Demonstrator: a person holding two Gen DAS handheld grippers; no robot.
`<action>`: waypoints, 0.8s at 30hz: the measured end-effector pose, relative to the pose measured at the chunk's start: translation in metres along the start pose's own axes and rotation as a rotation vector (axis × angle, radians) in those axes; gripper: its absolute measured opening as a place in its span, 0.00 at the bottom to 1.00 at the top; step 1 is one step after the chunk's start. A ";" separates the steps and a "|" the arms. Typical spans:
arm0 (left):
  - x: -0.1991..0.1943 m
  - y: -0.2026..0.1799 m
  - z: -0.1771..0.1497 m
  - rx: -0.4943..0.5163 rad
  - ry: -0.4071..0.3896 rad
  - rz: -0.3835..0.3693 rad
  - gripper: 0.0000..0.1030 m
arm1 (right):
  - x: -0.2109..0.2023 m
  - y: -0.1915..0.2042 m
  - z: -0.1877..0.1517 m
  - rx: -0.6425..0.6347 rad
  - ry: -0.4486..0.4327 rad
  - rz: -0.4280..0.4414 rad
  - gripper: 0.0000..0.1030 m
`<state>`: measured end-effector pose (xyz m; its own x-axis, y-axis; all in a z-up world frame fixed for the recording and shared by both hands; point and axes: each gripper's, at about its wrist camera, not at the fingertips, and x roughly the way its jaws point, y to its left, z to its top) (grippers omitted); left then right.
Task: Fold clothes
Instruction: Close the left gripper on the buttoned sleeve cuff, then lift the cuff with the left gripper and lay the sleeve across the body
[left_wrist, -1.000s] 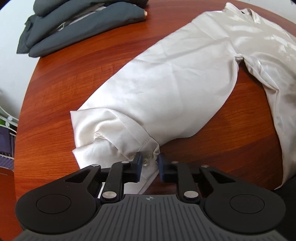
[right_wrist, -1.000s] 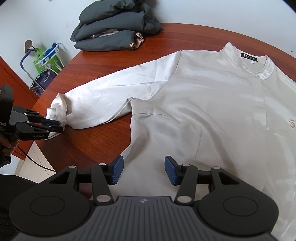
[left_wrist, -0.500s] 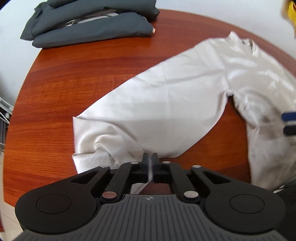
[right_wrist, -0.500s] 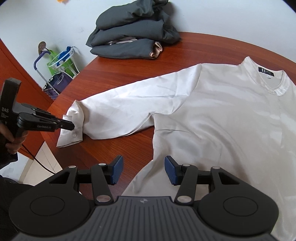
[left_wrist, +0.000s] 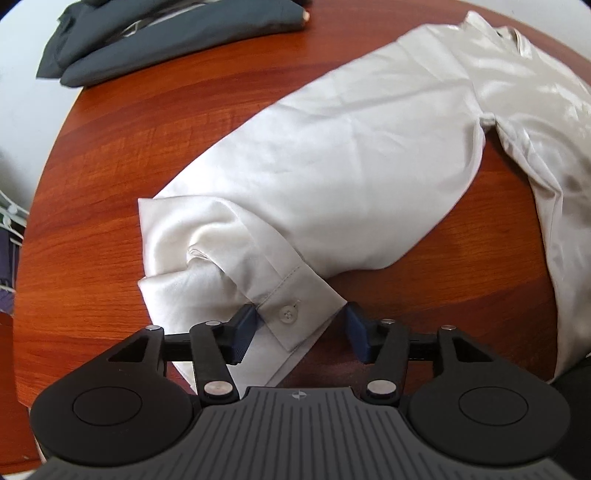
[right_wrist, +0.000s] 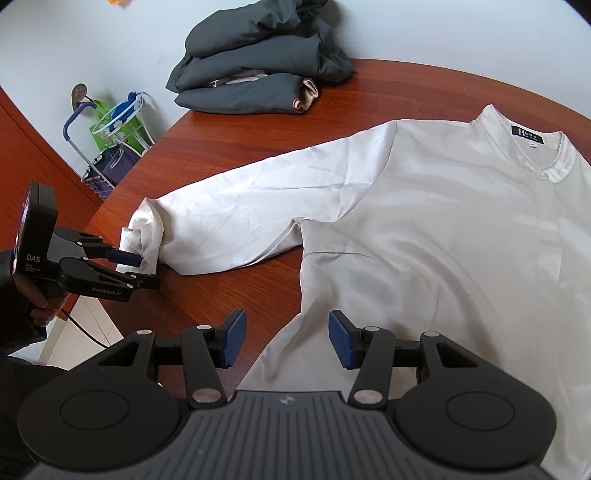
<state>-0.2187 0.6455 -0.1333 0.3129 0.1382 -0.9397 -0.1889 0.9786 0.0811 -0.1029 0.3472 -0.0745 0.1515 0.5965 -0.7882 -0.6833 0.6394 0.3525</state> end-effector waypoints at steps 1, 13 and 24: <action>-0.001 0.001 0.000 -0.002 -0.007 0.008 0.42 | 0.000 0.000 0.000 0.000 -0.001 0.000 0.54; -0.057 0.019 0.027 -0.264 -0.106 -0.189 0.09 | 0.001 0.022 0.020 -0.037 -0.050 0.111 0.54; -0.102 -0.022 0.083 -0.348 -0.224 -0.329 0.09 | 0.002 0.053 0.039 -0.100 -0.108 0.174 0.54</action>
<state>-0.1690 0.6222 -0.0115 0.5919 -0.1014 -0.7996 -0.3327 0.8729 -0.3569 -0.1107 0.4010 -0.0377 0.0965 0.7456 -0.6593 -0.7725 0.4738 0.4227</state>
